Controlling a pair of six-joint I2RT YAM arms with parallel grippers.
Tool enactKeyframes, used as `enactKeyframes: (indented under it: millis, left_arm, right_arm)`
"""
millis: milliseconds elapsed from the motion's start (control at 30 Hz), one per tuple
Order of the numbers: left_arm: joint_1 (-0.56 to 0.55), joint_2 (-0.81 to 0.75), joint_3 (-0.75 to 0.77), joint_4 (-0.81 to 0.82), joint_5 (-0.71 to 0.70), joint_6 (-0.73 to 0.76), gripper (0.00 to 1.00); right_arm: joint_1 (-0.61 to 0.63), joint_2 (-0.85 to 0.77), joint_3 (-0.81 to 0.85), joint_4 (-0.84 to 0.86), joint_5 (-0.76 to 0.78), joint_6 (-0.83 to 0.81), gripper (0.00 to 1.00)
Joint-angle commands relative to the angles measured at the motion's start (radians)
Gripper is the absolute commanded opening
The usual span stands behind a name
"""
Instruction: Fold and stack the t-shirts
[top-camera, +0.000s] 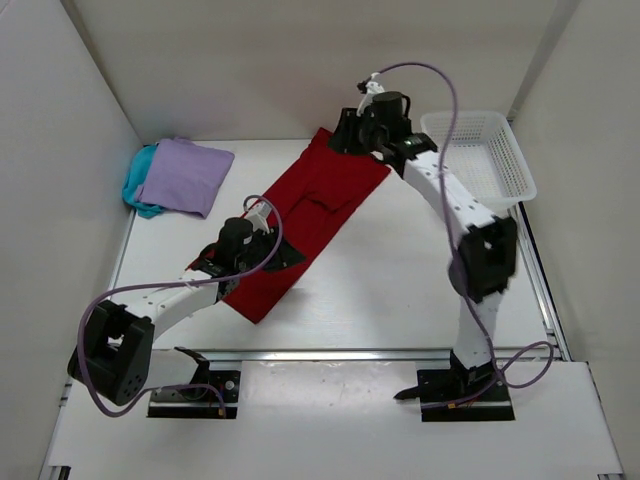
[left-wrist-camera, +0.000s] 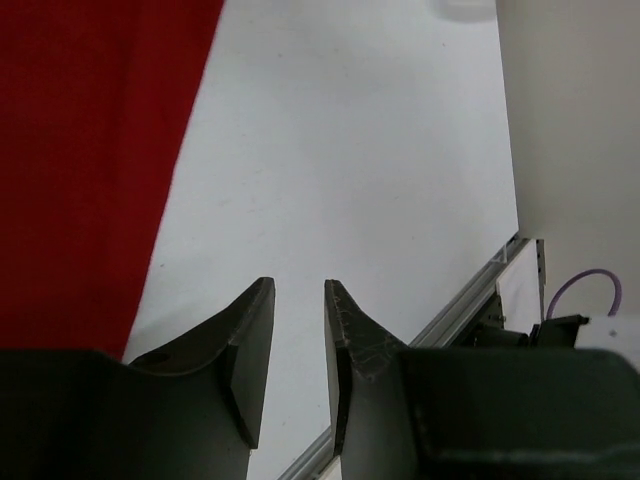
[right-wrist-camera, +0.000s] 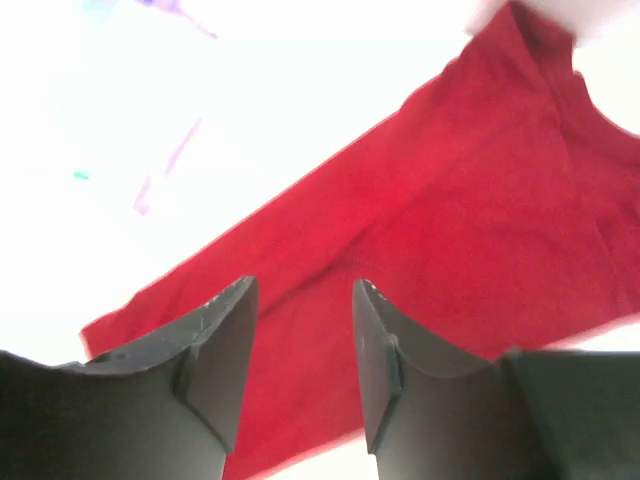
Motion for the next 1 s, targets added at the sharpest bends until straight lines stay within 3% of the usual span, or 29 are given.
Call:
enactKeyframes:
  millis: [0,100,200,267,400,600,733,833,900,967]
  left_arm:
    - [0.052,-0.044,-0.026,0.003,-0.002,0.002,0.38]
    - [0.098,-0.036,-0.059,0.002,0.018,-0.001,0.38]
    - [0.112,-0.067,-0.075,0.006,-0.007,-0.003,0.39]
    - [0.119,-0.067,-0.073,0.009,-0.004,-0.004,0.39]
    - [0.123,-0.067,-0.066,0.011,-0.005,-0.014,0.39]
    - [0.124,-0.096,-0.084,-0.004,-0.017,-0.006,0.39]
    - [0.129,-0.096,-0.093,0.003,-0.027,-0.012,0.39]
    - [0.130,-0.090,-0.096,0.005,-0.031,-0.011,0.39]
    - [0.127,-0.079,-0.086,0.005,-0.036,-0.011,0.39]
    - [0.124,-0.079,-0.084,0.000,-0.037,-0.007,0.39]
  right_arm:
    - [0.055,-0.275,-0.354,0.167,0.037,-0.014,0.39]
    - [0.105,-0.546,-0.957,0.504,0.060,0.164,0.33]
    - [0.164,-0.613,-1.198,0.662,0.029,0.235,0.35]
    - [0.204,-0.598,-1.250,0.701,0.026,0.261,0.45]
    - [0.267,-0.460,-1.237,0.745,-0.017,0.319,0.51]
    - [0.327,-0.278,-1.192,0.821,0.002,0.407,0.51]
    - [0.342,-0.179,-1.120,0.818,-0.029,0.425,0.40]
    - [0.349,-0.129,-1.077,0.805,-0.052,0.420,0.25]
    - [0.344,-0.127,-1.060,0.777,-0.058,0.408,0.05]
    - [0.318,-0.180,-1.101,0.762,-0.049,0.396,0.00]
